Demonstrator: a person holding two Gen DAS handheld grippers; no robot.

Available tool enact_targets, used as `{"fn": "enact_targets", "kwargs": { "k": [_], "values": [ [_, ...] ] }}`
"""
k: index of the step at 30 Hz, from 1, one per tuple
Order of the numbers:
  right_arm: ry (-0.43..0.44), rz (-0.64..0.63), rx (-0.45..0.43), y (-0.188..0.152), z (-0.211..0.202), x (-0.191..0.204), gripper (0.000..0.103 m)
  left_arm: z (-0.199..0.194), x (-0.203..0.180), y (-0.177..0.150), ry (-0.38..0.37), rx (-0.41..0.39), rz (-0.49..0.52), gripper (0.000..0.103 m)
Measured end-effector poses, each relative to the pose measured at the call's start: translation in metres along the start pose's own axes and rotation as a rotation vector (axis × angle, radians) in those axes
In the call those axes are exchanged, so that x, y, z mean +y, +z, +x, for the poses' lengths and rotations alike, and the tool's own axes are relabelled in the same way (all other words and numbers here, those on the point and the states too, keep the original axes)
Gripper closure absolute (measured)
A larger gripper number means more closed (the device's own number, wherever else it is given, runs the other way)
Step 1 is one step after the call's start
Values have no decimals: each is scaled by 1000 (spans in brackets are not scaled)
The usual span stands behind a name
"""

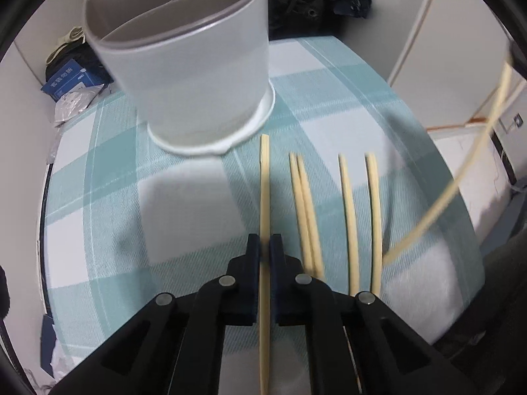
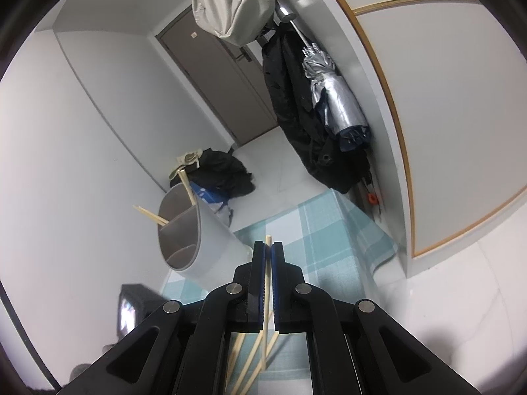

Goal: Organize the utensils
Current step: 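Grasp a chopstick with the left tool while the right tool holds its chopstick, then carry both held chopsticks up to the white holder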

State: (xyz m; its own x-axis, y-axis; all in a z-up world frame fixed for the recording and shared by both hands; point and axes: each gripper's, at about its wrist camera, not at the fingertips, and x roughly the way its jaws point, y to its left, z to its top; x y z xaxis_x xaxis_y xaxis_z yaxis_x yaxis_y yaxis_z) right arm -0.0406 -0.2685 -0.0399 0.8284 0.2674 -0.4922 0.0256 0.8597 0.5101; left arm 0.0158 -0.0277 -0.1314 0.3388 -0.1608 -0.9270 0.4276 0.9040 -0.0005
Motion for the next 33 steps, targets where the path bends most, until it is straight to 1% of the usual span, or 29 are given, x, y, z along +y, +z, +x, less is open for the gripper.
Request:
{"fn": "enact_targets", "kwargs": {
  "k": [2,4,8,9,11,12,13,14,15,18,20,23,24,25,27,28,29,31,33],
  "values": [
    [-7,-3,3,0,2,0,100,-3,3,-12,-2,5,23,101],
    [-9,-4,7,-1,2,0,100,-6,7,-19,-12,14,22,101],
    [-9,-5,6,-1,3,0,100,-7,20,-27,-78,51,0,100],
    [-6,-4,7,-1,3,0,100,-7,17,-23,-67,50,10,98],
    [4,-8,6,-1,3,0,100,-4,17,-21,-44,44,19,86],
    [4,-12,1,-1,3,1,100,-2,17,-18,-36,42,14,75],
    [4,-16,-1,-1,3,2,100,0,16,-14,-44,41,9,65],
    [7,-18,0,0,4,2,100,0,12,-2,-49,41,7,62],
    [8,-17,1,0,4,2,100,3,10,2,-42,33,10,60],
    [7,-12,2,1,5,0,100,4,5,13,-22,14,37,60],
    [6,-13,-1,2,4,0,100,6,2,22,-9,1,57,60],
    [7,-31,-11,3,3,2,100,8,-4,31,15,-14,115,61],
    [10,-33,-12,4,3,2,100,6,-4,31,19,-18,125,66],
    [15,-31,-11,4,2,2,100,6,-4,33,17,-18,126,75],
    [16,-27,-9,4,3,1,100,8,-4,37,10,-4,119,84],
    [19,-26,-7,5,3,1,100,7,-5,38,30,-3,127,95],
    [21,-27,-7,5,2,2,100,9,-6,38,52,4,140,100],
    [21,-36,-9,4,2,3,100,10,-6,41,45,6,133,100],
    [26,-46,-11,4,0,6,100,9,-1,45,7,17,97,101]
  ]
}}
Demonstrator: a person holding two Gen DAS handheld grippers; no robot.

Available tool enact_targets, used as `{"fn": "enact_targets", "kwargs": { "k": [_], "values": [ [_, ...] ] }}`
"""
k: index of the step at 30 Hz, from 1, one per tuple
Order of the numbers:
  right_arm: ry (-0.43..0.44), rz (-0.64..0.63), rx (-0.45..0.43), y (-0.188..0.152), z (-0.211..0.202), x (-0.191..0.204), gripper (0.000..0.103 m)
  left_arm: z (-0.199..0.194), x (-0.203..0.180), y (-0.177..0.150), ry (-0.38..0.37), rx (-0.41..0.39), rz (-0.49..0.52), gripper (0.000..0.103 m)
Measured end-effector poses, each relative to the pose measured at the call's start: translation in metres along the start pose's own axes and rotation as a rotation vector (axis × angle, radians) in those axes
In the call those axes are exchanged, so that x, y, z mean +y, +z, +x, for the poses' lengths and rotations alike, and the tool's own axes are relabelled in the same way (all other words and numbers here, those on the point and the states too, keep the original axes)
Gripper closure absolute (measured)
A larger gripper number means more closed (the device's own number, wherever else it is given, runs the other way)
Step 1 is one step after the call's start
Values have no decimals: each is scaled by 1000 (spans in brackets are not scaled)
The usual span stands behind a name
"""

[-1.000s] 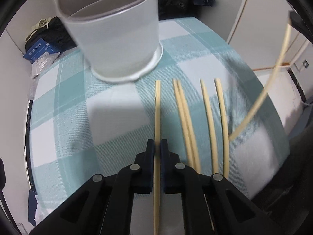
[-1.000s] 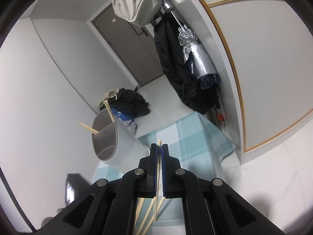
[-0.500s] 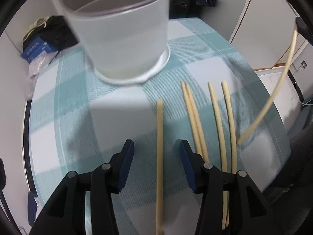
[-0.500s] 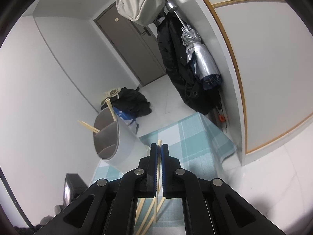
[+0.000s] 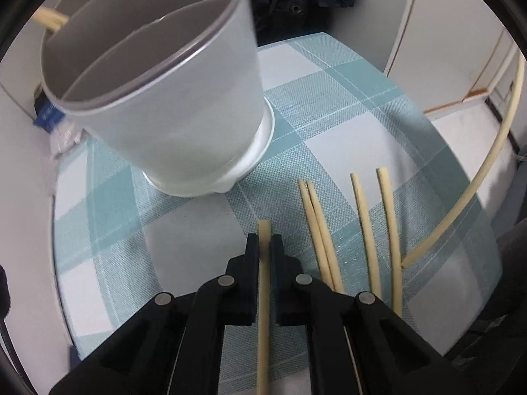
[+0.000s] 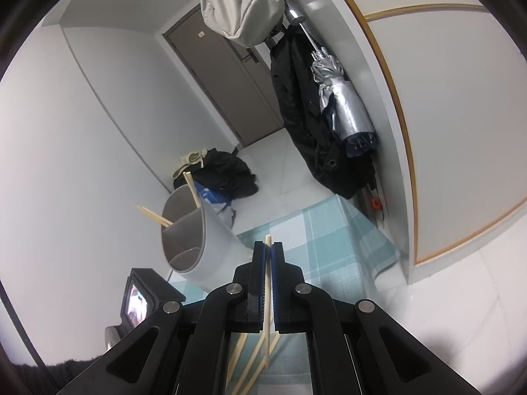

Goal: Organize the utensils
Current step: 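Carry both held chopsticks up to the white holder, then open the left tool to drop its chopstick in the holder while the right tool holds its chopstick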

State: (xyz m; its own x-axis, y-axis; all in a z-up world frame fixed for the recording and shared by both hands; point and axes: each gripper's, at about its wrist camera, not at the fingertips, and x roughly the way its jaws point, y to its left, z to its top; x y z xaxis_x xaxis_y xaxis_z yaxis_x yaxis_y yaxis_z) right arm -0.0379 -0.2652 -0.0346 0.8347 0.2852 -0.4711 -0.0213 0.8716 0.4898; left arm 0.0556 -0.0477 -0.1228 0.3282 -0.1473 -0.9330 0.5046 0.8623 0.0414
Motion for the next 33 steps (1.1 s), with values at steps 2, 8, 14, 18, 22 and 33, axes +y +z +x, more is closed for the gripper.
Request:
{"fn": "enact_targets", "kwargs": {
  "k": [2,8,14,18,22,33],
  "values": [
    [8,-12,0,0,-1,3,100,-7,3,3,-12,-28,-24,101],
    [21,-103,-23,-3,-9,24,100,-61,9,7,-99,-226,-111,101],
    [43,-193,-19,-13,-14,47,100,-110,12,3,-143,-439,-207,101],
    [59,-223,-24,-15,-16,60,100,-116,12,4,-145,-507,-250,101],
    [64,-260,-14,-18,-13,74,100,-125,9,-1,-134,-531,-251,101],
    [102,-257,41,-15,-8,108,100,-160,12,-7,-166,-573,-246,103]
  ]
}}
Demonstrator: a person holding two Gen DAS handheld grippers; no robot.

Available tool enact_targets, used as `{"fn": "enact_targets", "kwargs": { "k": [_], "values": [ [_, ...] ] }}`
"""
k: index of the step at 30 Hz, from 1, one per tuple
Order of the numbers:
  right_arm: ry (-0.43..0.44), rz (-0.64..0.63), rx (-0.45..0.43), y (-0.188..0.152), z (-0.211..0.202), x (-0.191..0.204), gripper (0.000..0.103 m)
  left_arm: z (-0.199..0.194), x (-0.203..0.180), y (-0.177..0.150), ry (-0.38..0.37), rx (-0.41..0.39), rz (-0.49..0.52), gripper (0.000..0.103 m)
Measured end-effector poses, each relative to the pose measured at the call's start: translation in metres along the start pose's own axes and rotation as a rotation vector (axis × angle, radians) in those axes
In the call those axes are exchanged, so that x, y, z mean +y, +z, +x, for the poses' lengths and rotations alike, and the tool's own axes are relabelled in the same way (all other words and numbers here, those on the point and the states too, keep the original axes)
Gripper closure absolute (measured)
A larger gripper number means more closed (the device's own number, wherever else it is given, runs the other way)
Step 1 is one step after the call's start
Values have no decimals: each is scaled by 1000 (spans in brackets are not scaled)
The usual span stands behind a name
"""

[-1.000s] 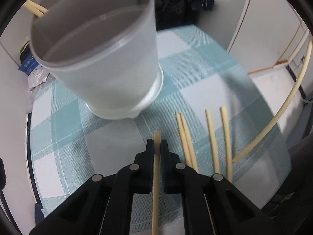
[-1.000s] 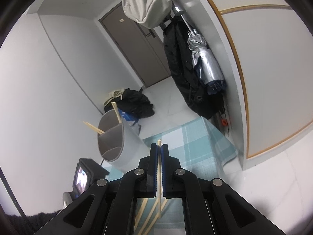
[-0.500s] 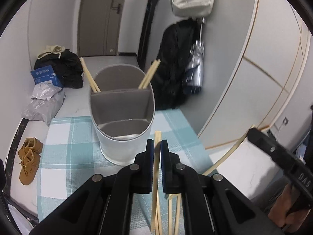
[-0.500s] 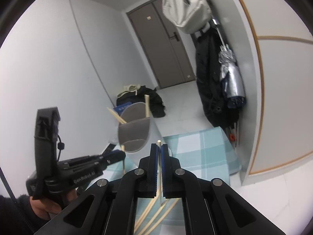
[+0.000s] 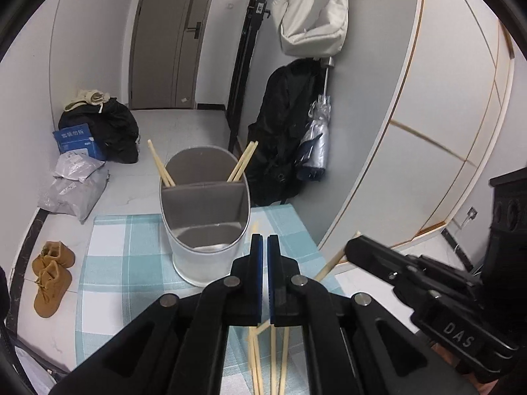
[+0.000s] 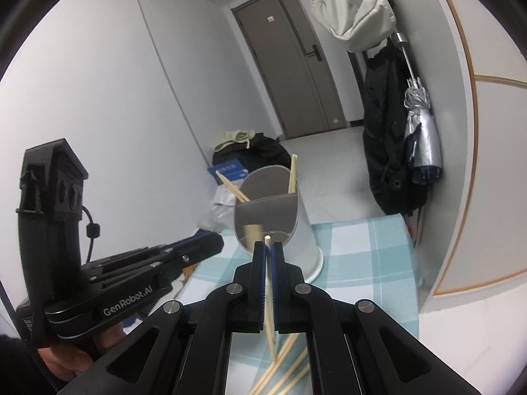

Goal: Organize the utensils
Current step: 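Open the left tool to drop its chopstick in the holder while the right tool holds its chopstick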

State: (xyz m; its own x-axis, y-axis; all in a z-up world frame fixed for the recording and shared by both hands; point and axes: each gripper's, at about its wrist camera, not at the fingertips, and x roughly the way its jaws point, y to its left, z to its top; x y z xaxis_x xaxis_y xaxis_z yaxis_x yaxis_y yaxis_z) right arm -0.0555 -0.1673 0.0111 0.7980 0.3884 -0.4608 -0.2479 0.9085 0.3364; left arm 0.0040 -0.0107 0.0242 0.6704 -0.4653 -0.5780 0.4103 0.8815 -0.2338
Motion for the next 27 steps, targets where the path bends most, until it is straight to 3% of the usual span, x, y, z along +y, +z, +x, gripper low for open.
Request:
{"fn": "enact_targets", "kwargs": {
  "k": [7,10,11,15,18,23,27],
  "values": [
    [-16,20,27,4,7,-8,101,5,18,-5,4,45,-26,103],
    [-37,42,43,-1,6,-21,101,28,31,-21,6,166,-44,103],
    [-46,50,46,-2,4,-26,101,34,33,-26,13,194,-38,100],
    [-63,119,60,-5,-4,-57,101,73,27,-50,25,333,33,60],
    [-68,183,65,-8,-8,-78,101,97,18,-61,55,375,89,55],
    [-63,275,64,-15,-13,-108,101,143,4,-65,110,460,134,55],
    [-68,326,77,-18,-8,-124,101,172,-4,-63,147,478,162,55]
  ]
}}
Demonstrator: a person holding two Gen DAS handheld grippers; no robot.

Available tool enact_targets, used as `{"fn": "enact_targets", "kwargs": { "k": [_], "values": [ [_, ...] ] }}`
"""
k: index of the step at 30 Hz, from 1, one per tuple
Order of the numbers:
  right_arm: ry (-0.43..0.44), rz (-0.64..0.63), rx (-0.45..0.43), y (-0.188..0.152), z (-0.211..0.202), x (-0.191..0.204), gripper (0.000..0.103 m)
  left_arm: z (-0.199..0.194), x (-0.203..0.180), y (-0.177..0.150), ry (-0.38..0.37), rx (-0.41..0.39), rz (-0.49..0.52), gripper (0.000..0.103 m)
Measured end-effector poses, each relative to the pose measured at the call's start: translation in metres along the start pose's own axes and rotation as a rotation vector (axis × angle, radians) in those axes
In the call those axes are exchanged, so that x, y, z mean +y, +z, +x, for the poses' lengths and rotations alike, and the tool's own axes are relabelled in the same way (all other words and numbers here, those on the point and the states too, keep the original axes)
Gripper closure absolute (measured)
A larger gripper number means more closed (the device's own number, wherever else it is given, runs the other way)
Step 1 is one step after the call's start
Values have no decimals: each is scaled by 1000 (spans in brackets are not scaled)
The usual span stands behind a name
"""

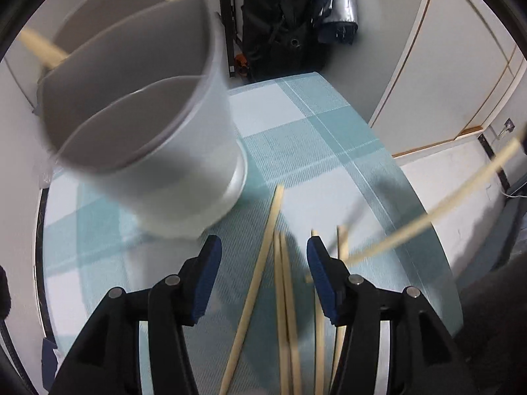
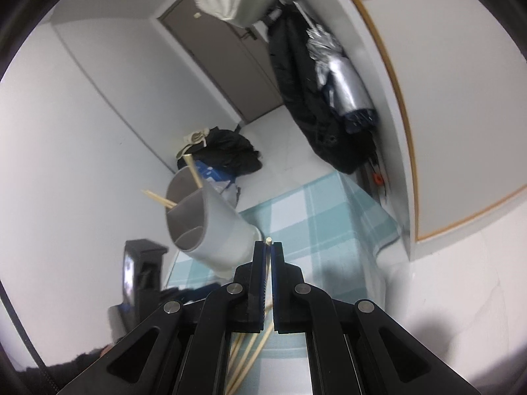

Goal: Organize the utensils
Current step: 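Open the left tool to drop its chopstick in the holder while the right tool holds its chopstick, then lower the left tool to the bundle and grasp another chopstick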

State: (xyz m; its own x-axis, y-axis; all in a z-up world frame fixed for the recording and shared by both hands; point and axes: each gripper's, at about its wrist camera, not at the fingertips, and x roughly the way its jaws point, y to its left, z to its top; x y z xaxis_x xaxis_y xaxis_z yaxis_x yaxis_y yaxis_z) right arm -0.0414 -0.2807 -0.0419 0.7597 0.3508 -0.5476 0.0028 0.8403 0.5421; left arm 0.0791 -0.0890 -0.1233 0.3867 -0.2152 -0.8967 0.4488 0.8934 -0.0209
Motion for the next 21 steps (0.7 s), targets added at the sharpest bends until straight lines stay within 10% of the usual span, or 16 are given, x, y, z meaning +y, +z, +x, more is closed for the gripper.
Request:
{"fn": "enact_targets", "kwargs": {
  "k": [11,21],
  "values": [
    [-21,64,25,0,8,-24,101,29,-4,20,-33,45,9,55],
    [-20,78,18,-2,6,-27,101,25,3,20,-34,56,-5,86]
  ]
}}
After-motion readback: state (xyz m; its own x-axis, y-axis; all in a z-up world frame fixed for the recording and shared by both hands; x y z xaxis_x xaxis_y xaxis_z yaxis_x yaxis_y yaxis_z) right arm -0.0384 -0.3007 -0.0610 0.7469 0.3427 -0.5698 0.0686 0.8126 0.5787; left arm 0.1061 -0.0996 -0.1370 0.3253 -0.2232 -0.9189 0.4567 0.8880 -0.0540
